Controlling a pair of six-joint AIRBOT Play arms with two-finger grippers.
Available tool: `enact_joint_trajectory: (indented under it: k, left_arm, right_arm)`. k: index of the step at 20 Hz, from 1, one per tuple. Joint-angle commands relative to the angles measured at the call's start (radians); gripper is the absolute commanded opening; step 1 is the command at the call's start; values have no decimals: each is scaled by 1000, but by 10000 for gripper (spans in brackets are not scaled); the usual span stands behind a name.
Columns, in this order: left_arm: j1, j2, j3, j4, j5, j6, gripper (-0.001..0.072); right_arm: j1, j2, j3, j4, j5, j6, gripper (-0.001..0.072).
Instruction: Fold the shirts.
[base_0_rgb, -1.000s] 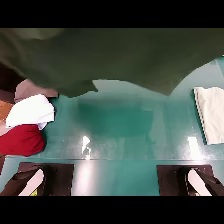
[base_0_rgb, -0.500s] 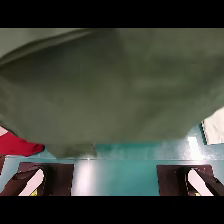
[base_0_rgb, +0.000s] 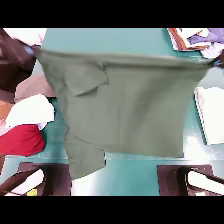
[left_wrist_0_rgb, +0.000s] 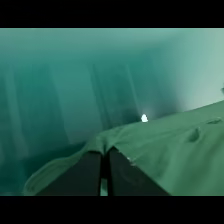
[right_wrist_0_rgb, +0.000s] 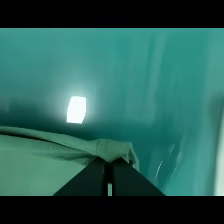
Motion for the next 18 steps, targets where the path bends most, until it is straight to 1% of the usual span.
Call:
enact_joint_trajectory:
  k: [1, 3, 5, 7, 9, 11, 12, 14, 15, 16, 18]
  left_arm:
    - [-1, -175, -107, 8, 121, 65, 28]
    - [-1, -249, -107, -66, 208, 109, 28]
    - [-1, -298, -107, -145, 276, 158, 27]
    - [-11, -323, -107, -151, 325, 196, 27]
    - [-14, -333, -107, -142, 322, 225, 28]
    - [-14, -333, -107, -114, 279, 224, 27]
    - [-14, -333, -107, -73, 244, 223, 27]
    - [-14, -333, -115, 42, 163, 159, 27]
    - [-14, -333, -132, 78, 149, 139, 27]
    - [-14, -333, -153, 99, 151, 138, 27]
    - [-14, -334, -201, 121, 190, 139, 28]
  right_arm:
    - [39, -195, -32, -1, -84, 3, 16]
    - [46, -272, 12, 0, -150, 4, 16]
    - [55, -334, 73, 0, -193, 39, 16]
    - [58, -367, 113, 0, -221, 48, 16]
    - [69, -369, 112, -2, -240, 48, 16]
    - [69, -369, 106, -7, -191, 48, 16]
    - [70, -363, 85, -22, -171, 48, 16]
    - [84, -335, -5, -53, -169, 49, 16]
    - [84, -314, -69, -66, -187, 52, 16]
    - [90, -293, -127, -68, -214, 53, 16]
    - [100, -261, -229, -71, -285, 68, 16]
